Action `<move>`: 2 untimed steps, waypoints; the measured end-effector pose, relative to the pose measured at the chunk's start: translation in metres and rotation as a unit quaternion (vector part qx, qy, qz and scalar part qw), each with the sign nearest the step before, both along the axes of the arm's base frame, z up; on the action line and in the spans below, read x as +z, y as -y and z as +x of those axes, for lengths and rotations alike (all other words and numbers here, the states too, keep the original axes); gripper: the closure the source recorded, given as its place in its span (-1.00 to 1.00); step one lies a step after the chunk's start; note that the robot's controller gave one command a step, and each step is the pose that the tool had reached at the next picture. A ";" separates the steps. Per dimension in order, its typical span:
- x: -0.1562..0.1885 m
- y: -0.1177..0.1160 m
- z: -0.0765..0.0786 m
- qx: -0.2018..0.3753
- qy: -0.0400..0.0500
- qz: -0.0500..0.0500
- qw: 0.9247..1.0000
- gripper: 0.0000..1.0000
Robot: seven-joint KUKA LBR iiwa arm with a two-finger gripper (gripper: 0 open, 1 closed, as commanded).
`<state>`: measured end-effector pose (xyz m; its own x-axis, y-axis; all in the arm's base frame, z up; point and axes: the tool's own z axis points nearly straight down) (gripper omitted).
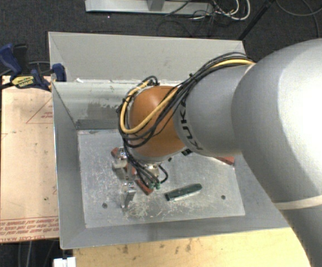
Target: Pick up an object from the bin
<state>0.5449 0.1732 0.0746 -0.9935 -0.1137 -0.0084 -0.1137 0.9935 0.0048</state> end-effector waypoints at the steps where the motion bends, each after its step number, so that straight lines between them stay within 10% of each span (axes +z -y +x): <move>1: 0.004 0.089 0.007 -0.017 0.006 0.001 1.000 1.00; 2: 0.004 0.089 0.007 -0.017 0.006 0.001 1.000 1.00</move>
Offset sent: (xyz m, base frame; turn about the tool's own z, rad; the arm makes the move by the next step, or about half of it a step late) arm 0.0000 0.0000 0.0000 0.0000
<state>0.5519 0.0846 0.0786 -0.9966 -0.0800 -0.0203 -0.0801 0.9968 0.0062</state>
